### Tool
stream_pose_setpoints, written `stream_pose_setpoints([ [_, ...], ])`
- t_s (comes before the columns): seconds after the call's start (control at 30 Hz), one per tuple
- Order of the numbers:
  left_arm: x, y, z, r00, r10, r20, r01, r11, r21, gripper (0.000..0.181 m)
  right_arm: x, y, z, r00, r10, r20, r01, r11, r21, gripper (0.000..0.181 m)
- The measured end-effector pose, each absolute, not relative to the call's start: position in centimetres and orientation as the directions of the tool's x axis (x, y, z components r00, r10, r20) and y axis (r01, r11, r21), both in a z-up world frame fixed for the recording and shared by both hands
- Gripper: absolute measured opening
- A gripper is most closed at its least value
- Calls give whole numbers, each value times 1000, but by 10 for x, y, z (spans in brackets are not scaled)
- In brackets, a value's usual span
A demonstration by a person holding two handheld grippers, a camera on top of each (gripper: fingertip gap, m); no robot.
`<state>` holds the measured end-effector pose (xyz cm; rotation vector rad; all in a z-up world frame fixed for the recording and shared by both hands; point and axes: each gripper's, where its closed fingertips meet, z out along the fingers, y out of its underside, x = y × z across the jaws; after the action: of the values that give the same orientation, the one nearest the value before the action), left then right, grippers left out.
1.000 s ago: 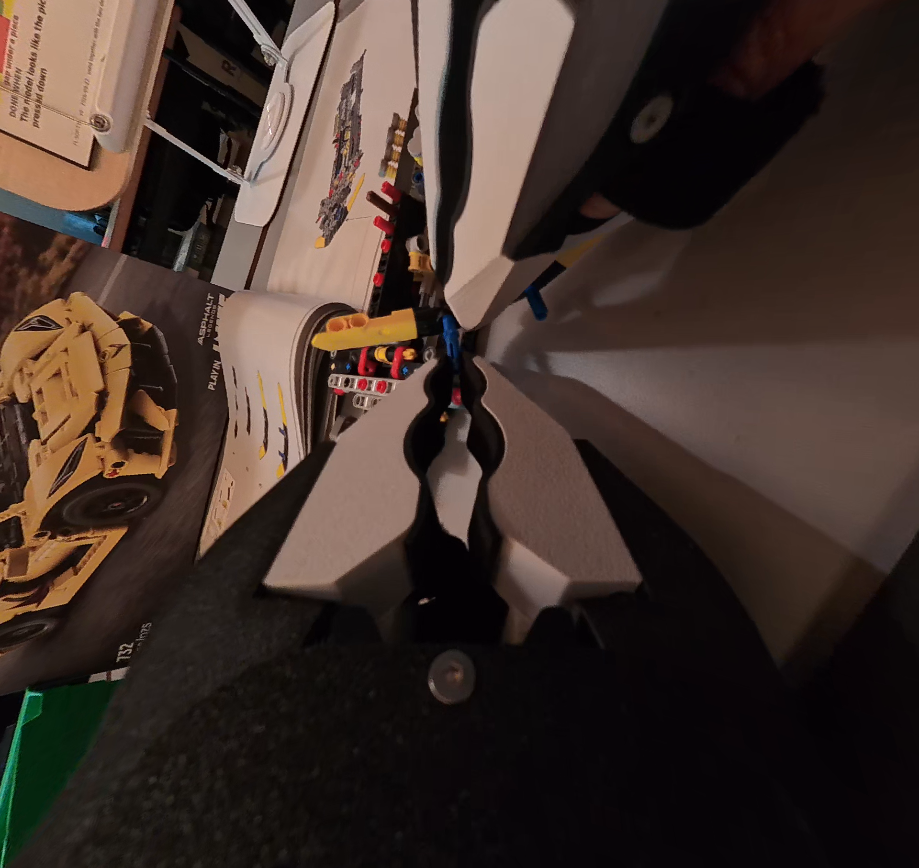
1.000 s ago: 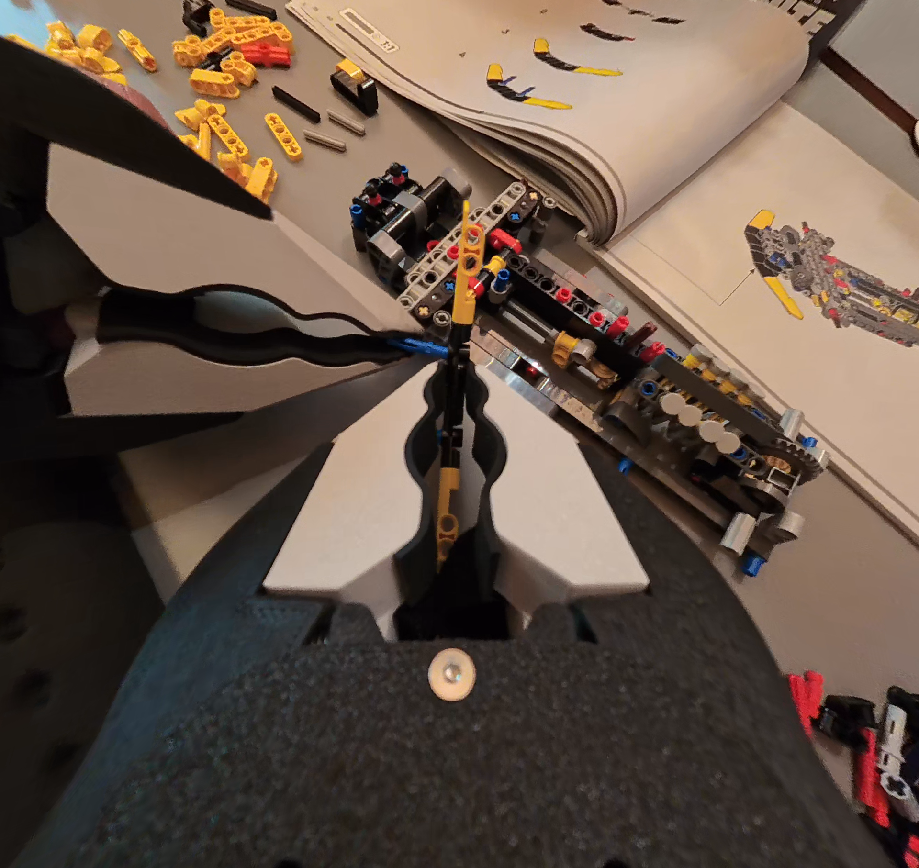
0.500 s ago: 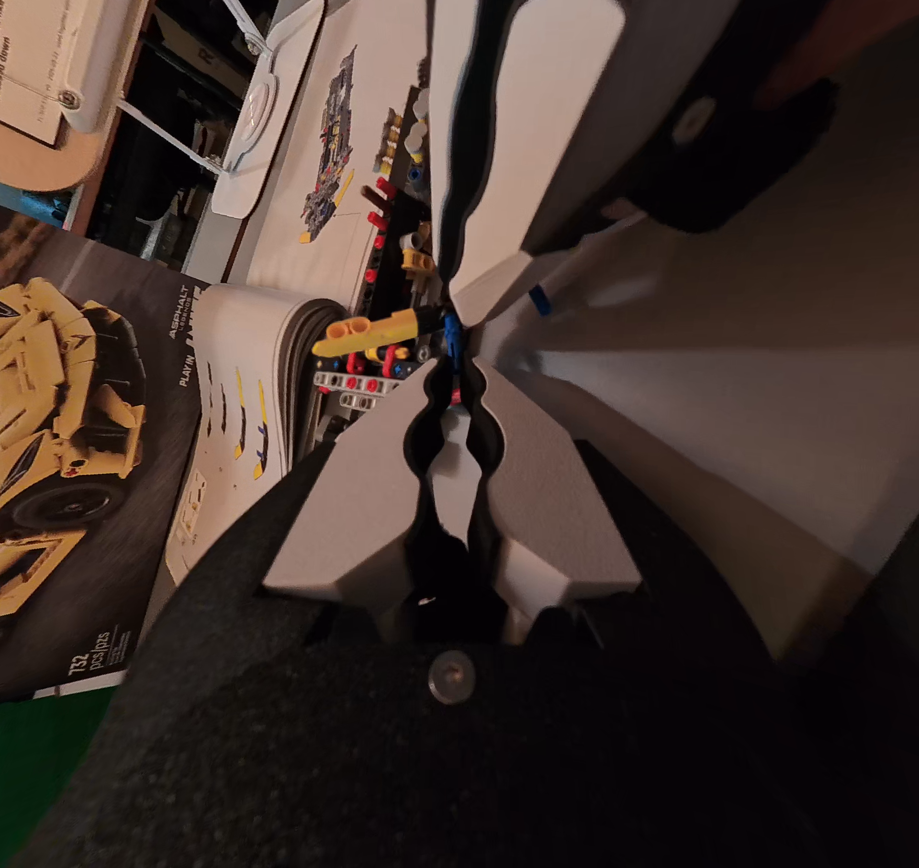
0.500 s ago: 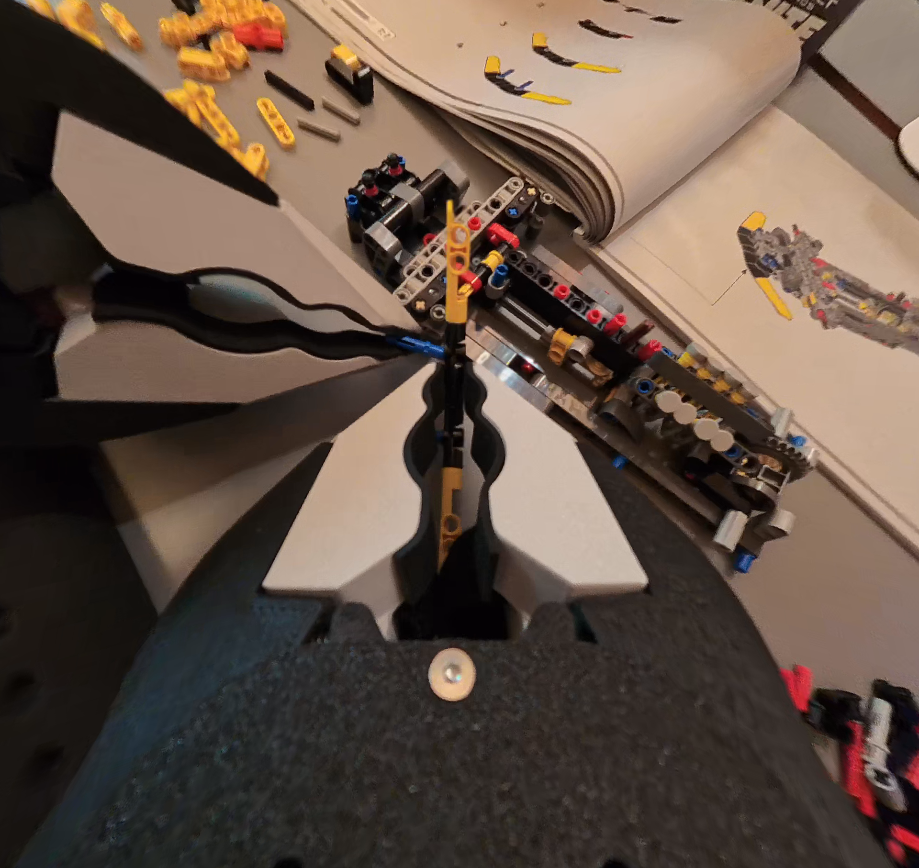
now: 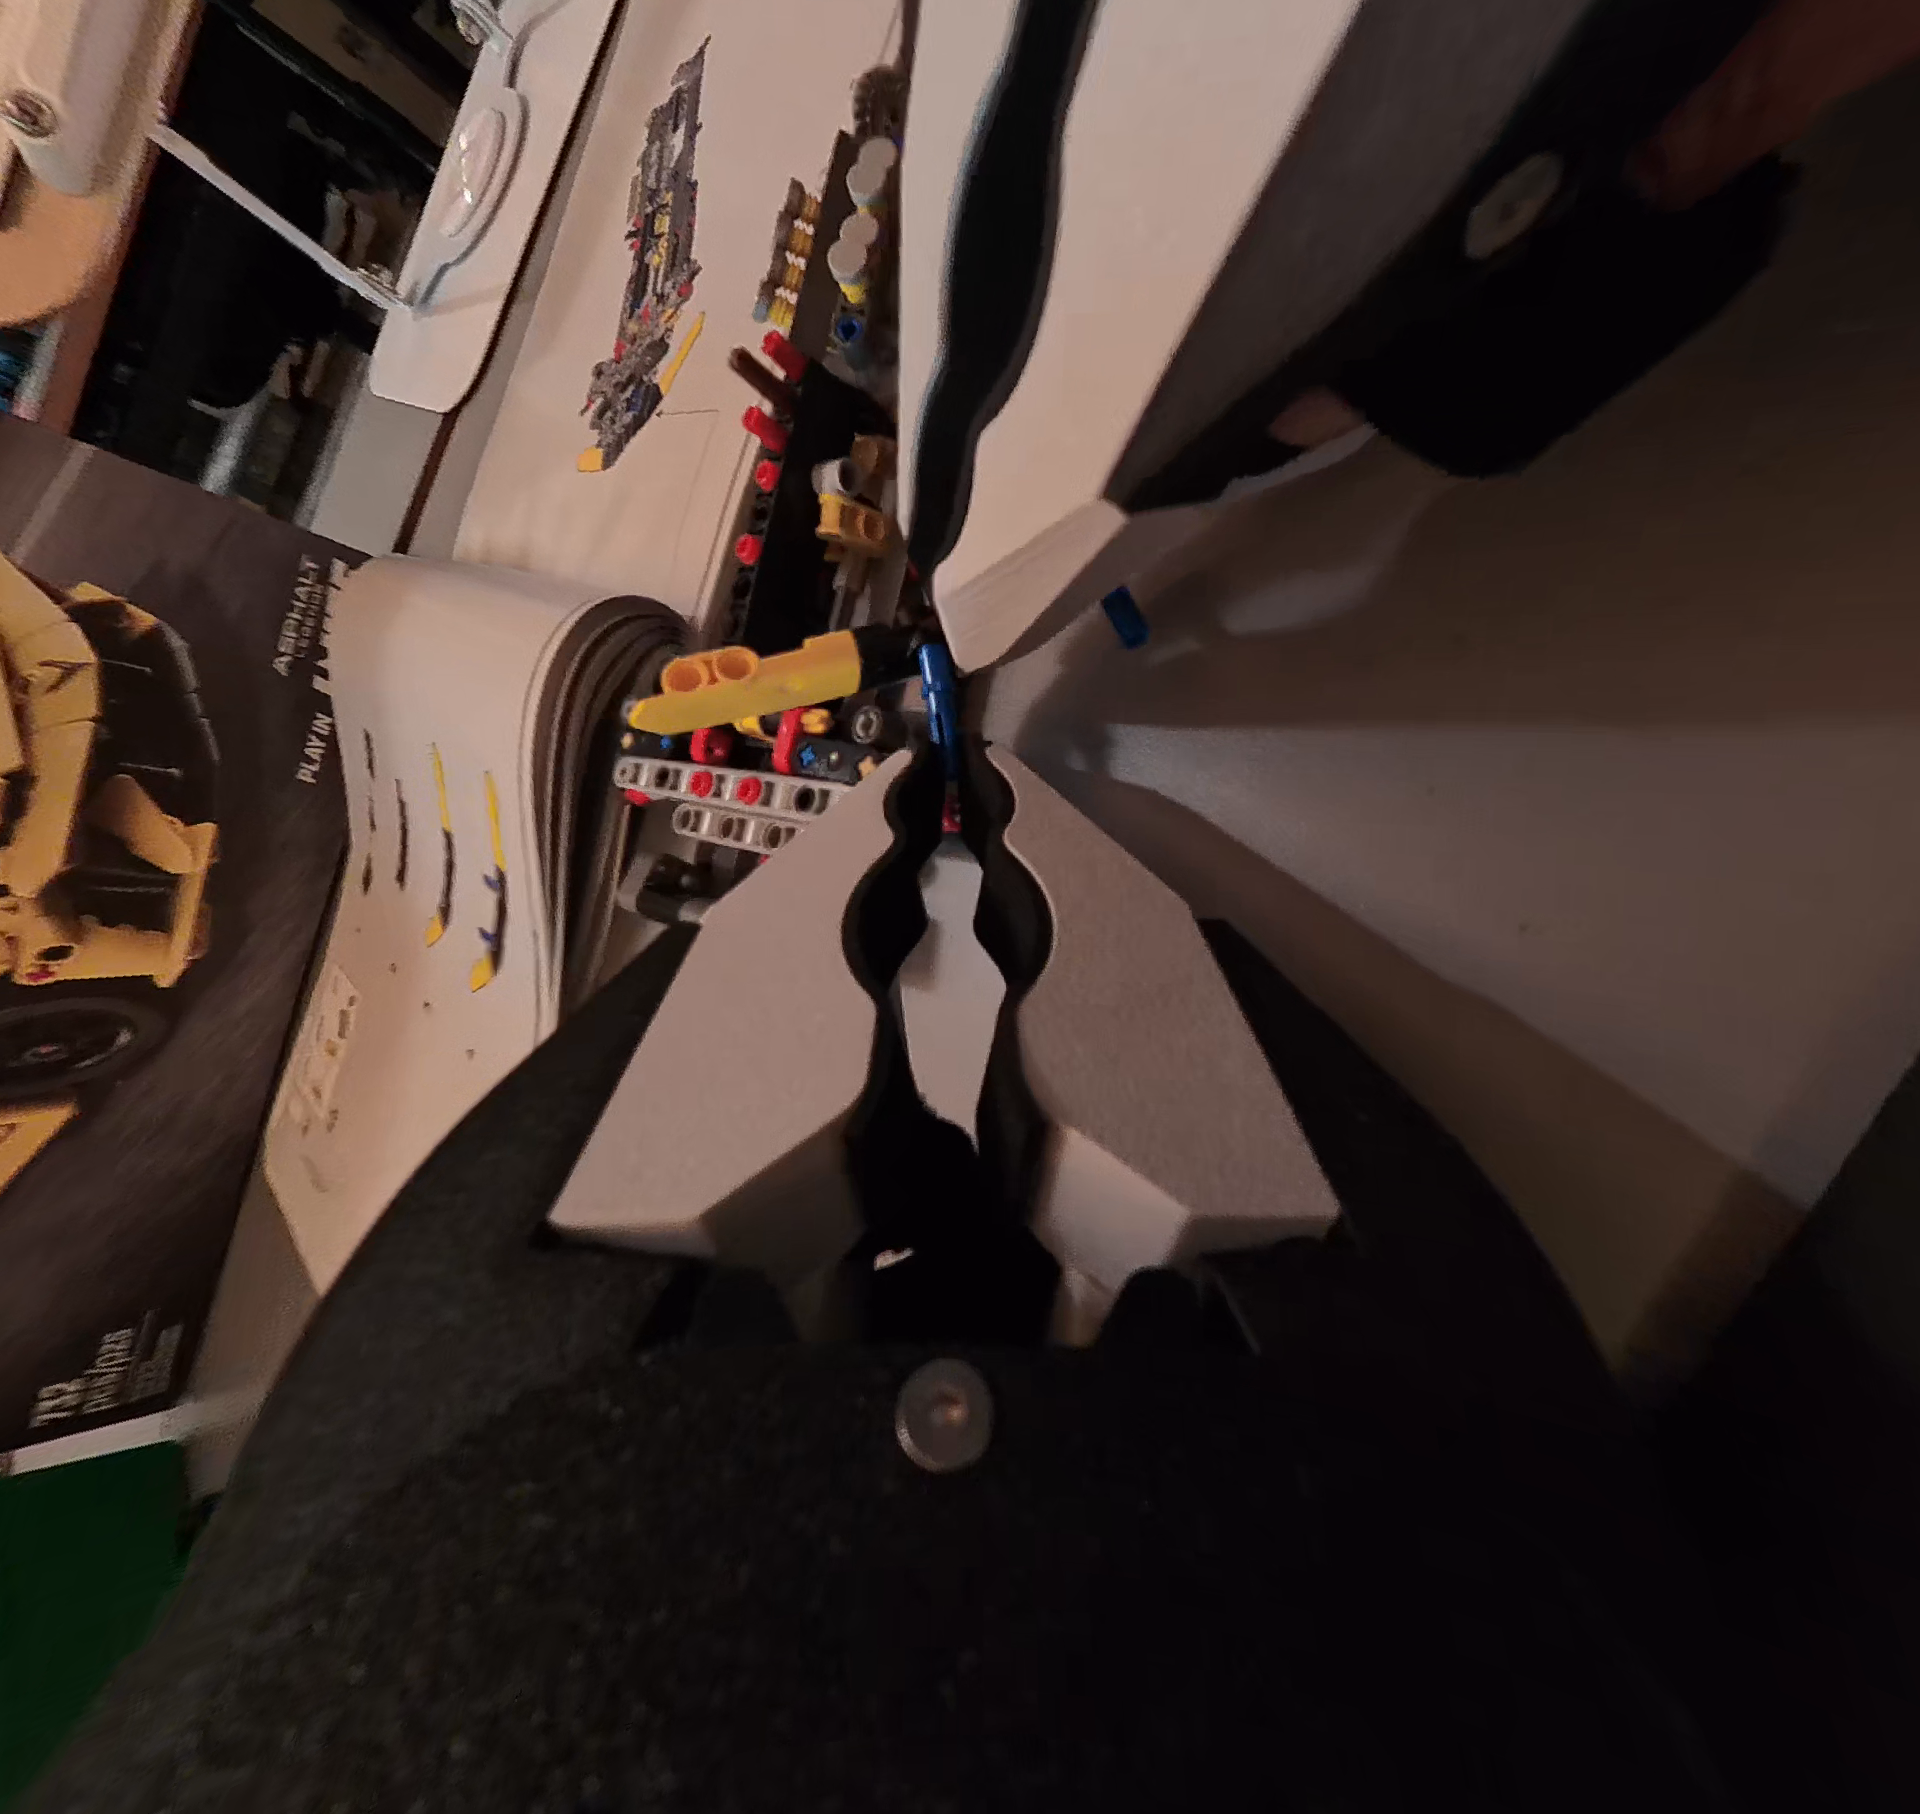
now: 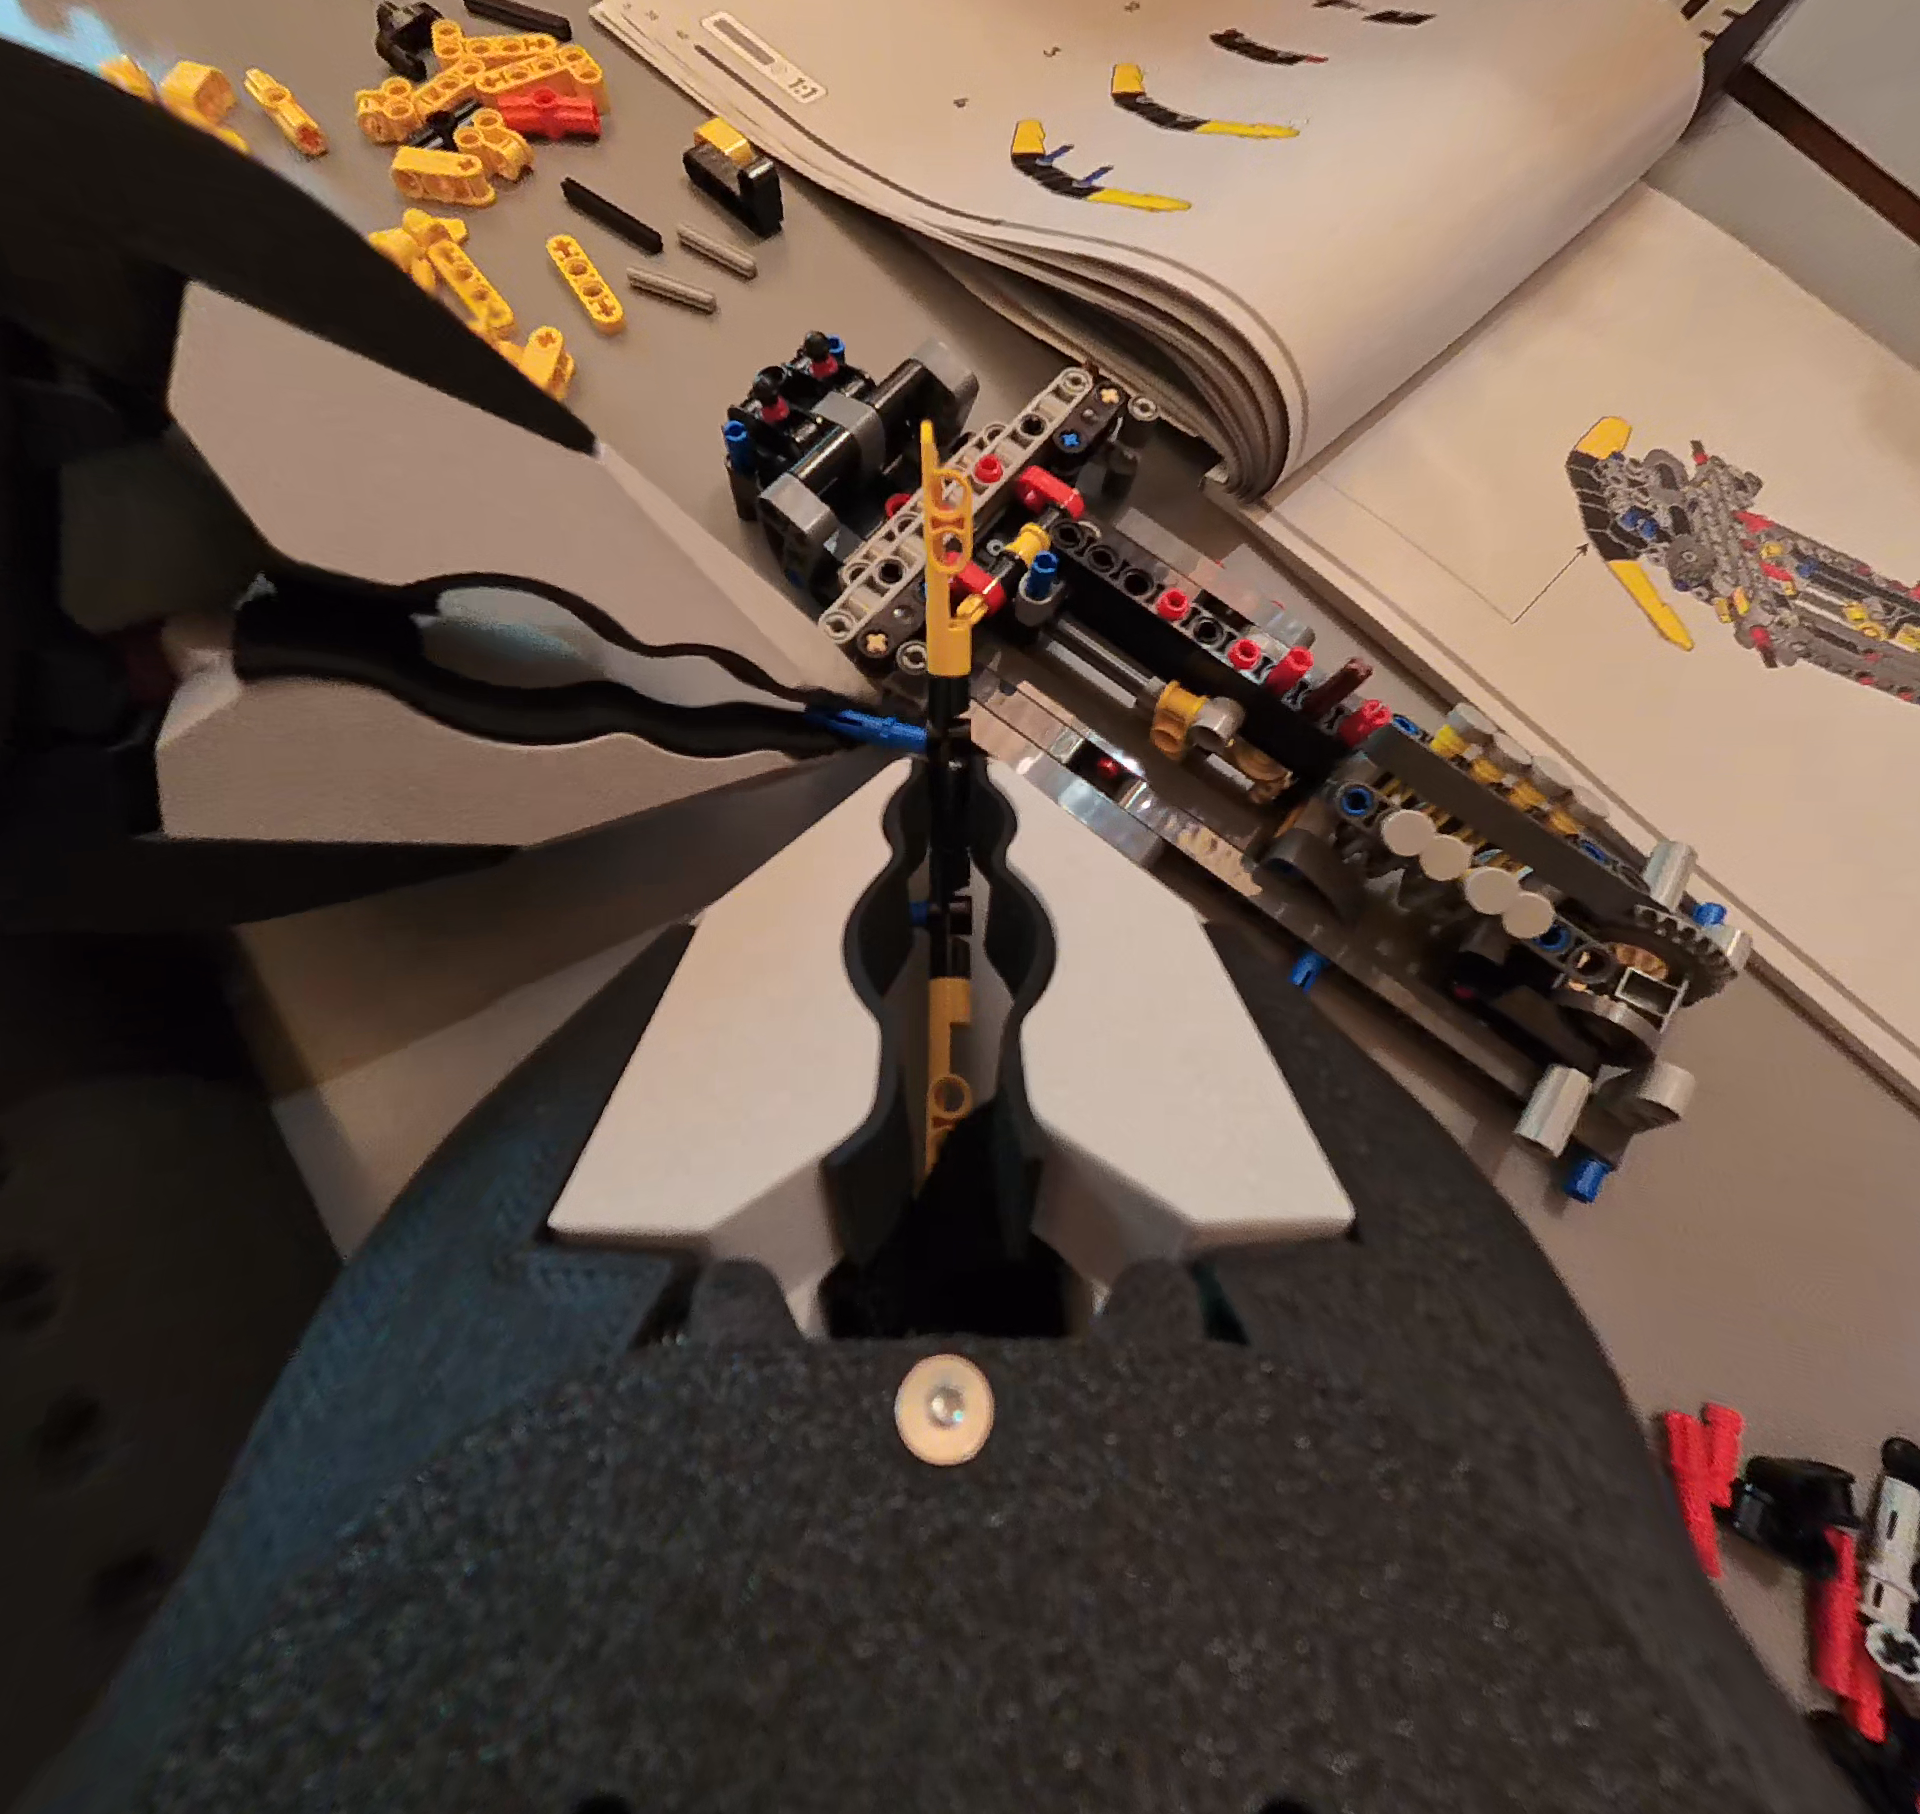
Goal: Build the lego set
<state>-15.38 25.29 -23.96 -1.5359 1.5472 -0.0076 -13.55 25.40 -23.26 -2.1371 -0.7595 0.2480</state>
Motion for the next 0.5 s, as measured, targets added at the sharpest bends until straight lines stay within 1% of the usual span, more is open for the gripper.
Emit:
stream_pose_setpoints([
  [0.1, -152, 250, -241, 250, -865, -436, -737, 122, -664, 2, -135, 255, -232, 783, 598, 168, 491, -429, -758, 6],
  [0.23, -147, 245, -237, 307, -948, -80, -596, -126, -793, 2, -140, 255, -215, 758, 610, 232, 510, -330, -794, 6],
  [0.3, -145, 243, -231, 301, -951, 76, -530, -233, -815, 2, -142, 255, -209, 746, 602, 283, 532, -284, -798, 6],
  [0.4, -141, 234, -216, 229, -951, 207, -442, -291, -848, 2, -137, 257, -208, 736, 596, 321, 557, -262, -788, 6],
  [0.47, -138, 221, -213, 143, -944, 297, -437, -330, -837, 2, -136, 255, -211, 713, 602, 359, 593, -244, -767, 6],
  [0.5, -138, 222, -214, 144, -935, 323, -439, -353, -826, 2, -135, 255, -208, 708, 592, 385, 604, -225, -765, 6],
])
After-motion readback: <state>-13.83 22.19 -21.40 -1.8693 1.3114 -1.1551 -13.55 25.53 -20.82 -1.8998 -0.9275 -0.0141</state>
